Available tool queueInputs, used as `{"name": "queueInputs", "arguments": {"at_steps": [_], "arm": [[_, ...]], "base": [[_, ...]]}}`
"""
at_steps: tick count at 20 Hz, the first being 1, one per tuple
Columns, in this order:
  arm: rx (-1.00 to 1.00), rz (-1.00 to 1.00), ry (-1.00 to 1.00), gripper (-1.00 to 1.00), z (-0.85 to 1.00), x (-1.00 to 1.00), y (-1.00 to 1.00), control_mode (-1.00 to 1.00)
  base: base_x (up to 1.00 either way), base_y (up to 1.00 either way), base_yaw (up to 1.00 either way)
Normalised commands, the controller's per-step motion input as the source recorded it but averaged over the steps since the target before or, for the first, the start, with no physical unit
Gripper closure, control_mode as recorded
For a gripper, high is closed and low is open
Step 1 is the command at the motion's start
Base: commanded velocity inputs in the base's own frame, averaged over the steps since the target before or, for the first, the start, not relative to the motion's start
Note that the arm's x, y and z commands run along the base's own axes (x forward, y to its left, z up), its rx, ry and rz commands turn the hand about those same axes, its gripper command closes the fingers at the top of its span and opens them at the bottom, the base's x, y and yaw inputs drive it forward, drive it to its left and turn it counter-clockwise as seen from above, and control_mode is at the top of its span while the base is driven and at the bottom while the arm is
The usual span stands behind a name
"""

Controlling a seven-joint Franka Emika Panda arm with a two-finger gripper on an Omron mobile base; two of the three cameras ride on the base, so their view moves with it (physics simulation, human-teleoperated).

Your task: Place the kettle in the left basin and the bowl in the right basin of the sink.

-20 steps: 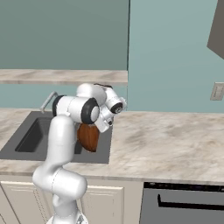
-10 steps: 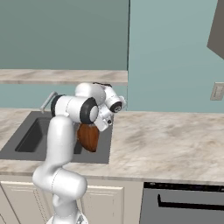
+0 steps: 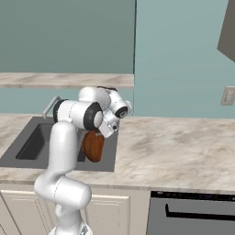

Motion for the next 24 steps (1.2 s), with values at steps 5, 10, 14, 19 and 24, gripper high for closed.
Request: {"name": "queueInputs", "arguments": {"at_steps": [5,10,14,19,24], "arm": [[-0.03,0.0,0.01,-1.0,0.2,0.0,-0.07,-1.0],[-0.22,0.08,-0.01,-1.0,0.41,0.0,-0.2,-1.0],[-0.31,0.12,-0.06,-1.0,0.64,-0.09,0.07,-1.0],[-0.28,0.03,-0.05,-1.0,0.72,-0.49,0.5,-1.0],[-0.19,0.0,-0.07,-1.0,0.24,-0.87,0.48,-1.0]], "base": [[0.0,0.0,0.0],[0.0,0.0,0.0],[0.0,0.0,0.0],[0.0,0.0,0.0],[0.0,0.0,0.0]]}}
